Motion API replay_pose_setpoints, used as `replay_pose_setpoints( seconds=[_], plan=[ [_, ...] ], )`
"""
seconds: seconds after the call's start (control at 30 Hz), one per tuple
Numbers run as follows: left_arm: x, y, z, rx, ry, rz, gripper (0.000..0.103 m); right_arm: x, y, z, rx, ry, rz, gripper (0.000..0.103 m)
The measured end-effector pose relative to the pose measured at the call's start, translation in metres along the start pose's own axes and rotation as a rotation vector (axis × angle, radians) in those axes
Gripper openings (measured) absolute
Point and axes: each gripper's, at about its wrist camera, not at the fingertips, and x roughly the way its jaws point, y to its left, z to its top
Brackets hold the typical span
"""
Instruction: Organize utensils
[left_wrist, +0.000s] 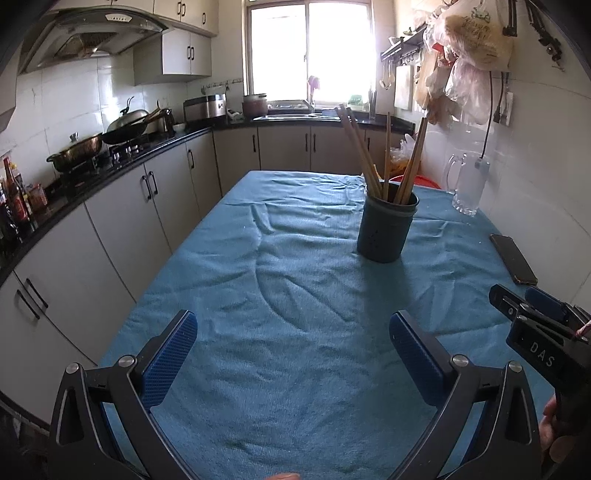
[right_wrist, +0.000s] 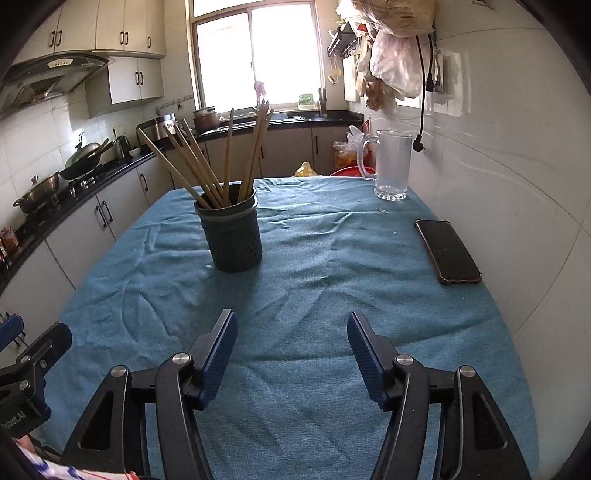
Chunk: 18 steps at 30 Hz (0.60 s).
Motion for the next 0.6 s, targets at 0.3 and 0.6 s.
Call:
replay_pose_setpoints(
  seconds=[0.3,0.6],
  plan=[
    [0.0046,-0.0028,-0.0010,-0.001,0.031,-0.004,0.103,0.0032,0.0041,-0.0029,-0.014,0.000,-0.005,0.069],
    [0.0077,-0.0053,-0.0026,0.003,0.047,-0.007,0.103,0.0033,0.0040,-0.0066,-0.025,-0.011,-0.034,0.070]
  ],
)
